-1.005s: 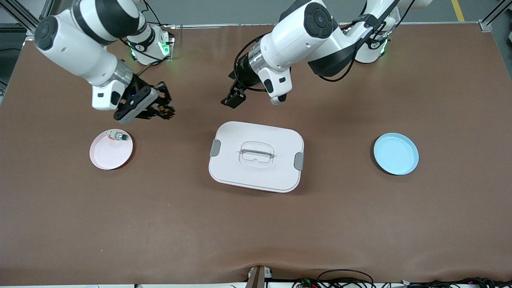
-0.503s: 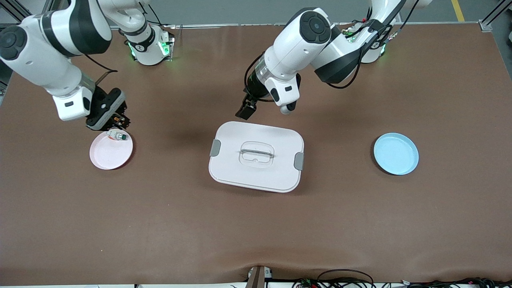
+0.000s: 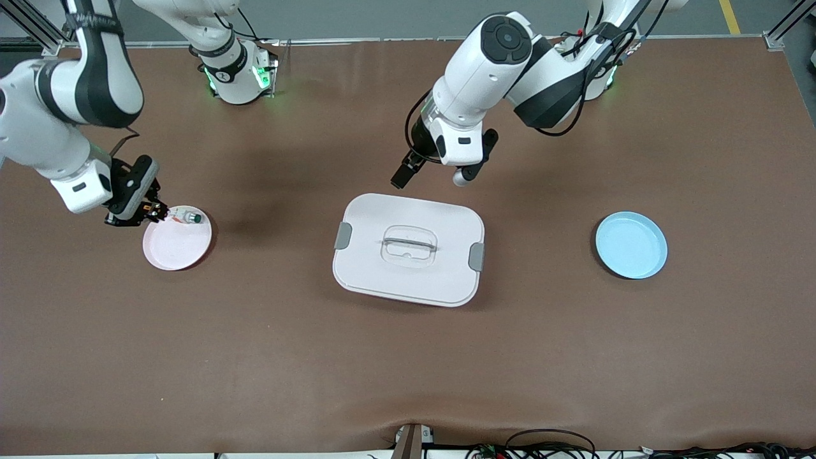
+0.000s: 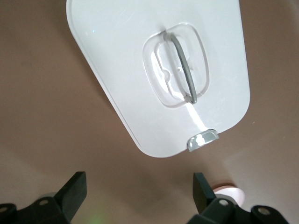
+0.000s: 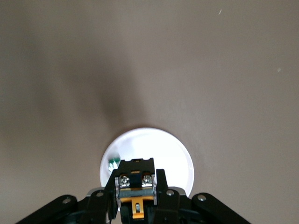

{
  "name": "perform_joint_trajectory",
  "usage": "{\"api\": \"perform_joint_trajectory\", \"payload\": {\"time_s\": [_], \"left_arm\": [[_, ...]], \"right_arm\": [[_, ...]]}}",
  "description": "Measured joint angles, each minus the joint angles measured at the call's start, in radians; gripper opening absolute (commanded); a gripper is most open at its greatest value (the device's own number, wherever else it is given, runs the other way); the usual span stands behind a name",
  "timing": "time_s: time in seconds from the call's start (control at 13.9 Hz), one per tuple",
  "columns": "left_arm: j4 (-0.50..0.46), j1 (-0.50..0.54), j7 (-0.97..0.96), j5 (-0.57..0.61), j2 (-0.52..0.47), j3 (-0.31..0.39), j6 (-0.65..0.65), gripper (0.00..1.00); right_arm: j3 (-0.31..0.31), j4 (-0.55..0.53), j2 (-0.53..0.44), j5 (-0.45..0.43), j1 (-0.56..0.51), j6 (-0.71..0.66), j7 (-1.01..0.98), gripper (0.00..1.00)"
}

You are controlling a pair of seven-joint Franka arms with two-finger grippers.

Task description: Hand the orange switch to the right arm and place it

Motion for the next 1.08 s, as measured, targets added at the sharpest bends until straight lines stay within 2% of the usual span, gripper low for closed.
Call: {"api": "perform_joint_trajectory", "payload": {"time_s": [0.22, 0.57, 1.08], "left_arm": [[-0.065, 0.029, 0.096, 0.000, -0.043, 0.000, 0.000, 1.00], [-0.172, 0.101, 0.282, 0.000, -0.115, 0.000, 0.000, 1.00], [-0.291, 0.253, 0.638, -0.005, -0.228, 0.000, -0.041, 1.00]], "right_arm": [[0.000, -0.006, 0.103, -0.001, -0.049, 0.097, -0.165, 0.00], [0.000, -0.006, 0.230, -0.049, -0.072, 0.242, -0.204, 0.00], [0.002, -0.007, 0.279, -0.082, -0.106, 0.273, -0.212, 0.00]]}}
